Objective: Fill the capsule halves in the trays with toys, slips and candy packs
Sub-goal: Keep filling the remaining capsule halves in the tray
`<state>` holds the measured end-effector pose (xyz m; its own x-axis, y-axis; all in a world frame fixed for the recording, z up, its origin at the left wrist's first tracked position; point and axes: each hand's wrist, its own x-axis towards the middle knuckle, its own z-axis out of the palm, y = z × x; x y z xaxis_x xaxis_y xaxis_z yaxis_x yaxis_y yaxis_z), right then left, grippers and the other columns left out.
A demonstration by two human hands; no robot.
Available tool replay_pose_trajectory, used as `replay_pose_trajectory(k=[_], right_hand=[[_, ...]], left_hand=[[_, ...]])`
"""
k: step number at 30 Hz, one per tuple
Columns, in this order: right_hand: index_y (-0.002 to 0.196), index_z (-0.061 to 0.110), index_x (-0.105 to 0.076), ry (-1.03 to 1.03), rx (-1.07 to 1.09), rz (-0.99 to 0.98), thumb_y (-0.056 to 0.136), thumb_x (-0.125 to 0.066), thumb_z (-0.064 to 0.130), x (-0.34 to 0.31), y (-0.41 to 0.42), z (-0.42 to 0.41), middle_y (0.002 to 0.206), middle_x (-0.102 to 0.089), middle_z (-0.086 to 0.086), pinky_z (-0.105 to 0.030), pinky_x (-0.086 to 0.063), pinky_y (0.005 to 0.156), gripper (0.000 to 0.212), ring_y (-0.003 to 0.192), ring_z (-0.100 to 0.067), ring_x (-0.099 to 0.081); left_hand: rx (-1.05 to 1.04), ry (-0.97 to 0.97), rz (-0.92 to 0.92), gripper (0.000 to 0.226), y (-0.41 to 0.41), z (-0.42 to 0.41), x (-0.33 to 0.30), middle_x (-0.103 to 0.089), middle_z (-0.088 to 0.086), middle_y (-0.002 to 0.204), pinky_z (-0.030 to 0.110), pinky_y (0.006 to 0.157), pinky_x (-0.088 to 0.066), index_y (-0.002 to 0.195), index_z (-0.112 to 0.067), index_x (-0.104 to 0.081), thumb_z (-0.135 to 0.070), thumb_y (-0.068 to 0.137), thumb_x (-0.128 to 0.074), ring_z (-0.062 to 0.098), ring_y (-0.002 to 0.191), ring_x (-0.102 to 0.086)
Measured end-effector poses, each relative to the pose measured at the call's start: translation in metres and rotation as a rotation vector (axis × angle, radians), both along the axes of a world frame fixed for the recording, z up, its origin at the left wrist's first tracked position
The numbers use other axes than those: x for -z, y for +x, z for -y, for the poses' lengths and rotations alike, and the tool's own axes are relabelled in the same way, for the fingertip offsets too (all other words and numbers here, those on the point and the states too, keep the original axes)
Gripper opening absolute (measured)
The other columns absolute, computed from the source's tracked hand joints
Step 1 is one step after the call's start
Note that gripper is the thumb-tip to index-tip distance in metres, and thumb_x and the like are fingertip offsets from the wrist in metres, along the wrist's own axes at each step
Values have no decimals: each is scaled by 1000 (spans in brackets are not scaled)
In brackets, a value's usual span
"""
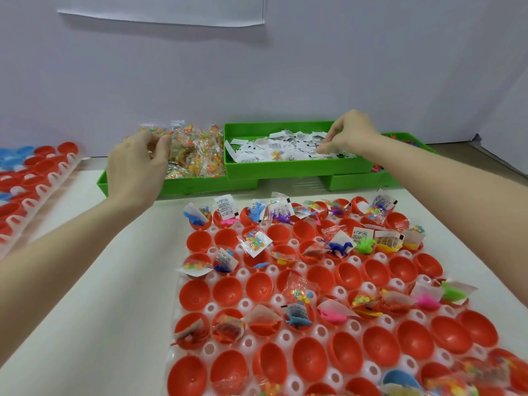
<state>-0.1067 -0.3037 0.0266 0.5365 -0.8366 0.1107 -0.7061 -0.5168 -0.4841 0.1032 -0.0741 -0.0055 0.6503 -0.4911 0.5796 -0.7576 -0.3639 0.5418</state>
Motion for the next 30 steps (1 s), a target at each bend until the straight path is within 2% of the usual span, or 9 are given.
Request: replay_pose_trajectory(k=[4, 9, 13, 17, 21, 23, 25, 27, 30], right_hand=[[102, 1, -62, -26, 95, -232, 77, -73, 26, 2, -3, 9, 112, -64, -11, -38, -49, 88, 37, 100, -27, -59], [109, 6, -63, -104, 152, -287, 80, -69, 35, 1, -6, 6, 116, -63, -7, -34, -46, 82, 41, 102, -26, -58], [99, 3, -69, -146, 138, -29, 86, -61, 31, -6, -9, 4, 111, -66, -11, -32, -43, 73, 32, 86, -27, -59], [102, -5, -66, 91, 112, 257, 84, -64, 21, -15, -17, 0, 114, -64, -18, -34, -43, 93, 31, 111, -31, -55], [93, 0, -69, 146, 35, 395, 77, -72, 23, -25, -31, -23, 97, -67, -7, -32, -40, 100, 28, 107, -17, -57], [83, 3, -68, 219, -19, 532, 74, -74, 27, -37, -42, -53, 71, -66, 5, -17, -46, 75, 26, 77, -2, -61], [69, 11, -64, 307, -135, 601, 68, -75, 35, -48, -60, -91, 39, -44, 15, -15, -25, 42, 26, 36, -1, -33], [57, 18, -60, 389, -276, 620, 55, -76, 43, -52, -83, -125, 41, -37, 9, -18, -15, 39, 30, 38, -6, -18], [47, 22, -61, 384, -371, 604, 42, -83, 40, -48, -117, -167, 53, -50, 0, -11, -26, 41, 29, 44, -7, -30]], left_hand=[[5, -12, -8, 33, -1, -4, -1, -66, 21, 91, 39, 78, -40, 98, 0, -65, -27, 95, -46, 37, 89, -58], [-8, -18, -7, 32, 0, -8, 0, -66, 22, 90, 38, 76, -39, 97, 0, -66, -26, 95, -47, 37, 88, -57], [24, -65, -78, 31, -4, -9, -4, -67, 19, 90, 37, 76, -42, 98, -2, -68, -27, 93, -52, 32, 82, -60], [83, -121, -185, 23, -17, -10, -9, -62, 4, 71, 23, 63, -42, 96, -8, -70, -27, 90, -57, 25, 67, -59], [221, -132, -290, 8, -48, -13, -21, -60, -10, 67, 10, 57, -43, 89, -20, -66, -26, 88, -61, -1, 45, -54], [331, -138, -402, 8, -73, -15, -29, -64, -5, 68, 20, 61, -50, 84, -17, -68, -23, 86, -63, 0, 43, -54], [475, -98, -523, 8, -108, -17, -37, -66, -6, 62, 17, 53, -52, 81, -15, -70, -20, 85, -65, 2, 43, -57], [638, -45, -695, 12, -146, -20, -45, -67, -8, 56, 13, 48, -47, 76, -13, -69, -18, 85, -64, 4, 44, -60], [812, 58, -996, 19, -193, -25, -55, -65, -3, 54, 14, 47, -48, 74, -9, -66, -16, 89, -57, 8, 47, -62]])
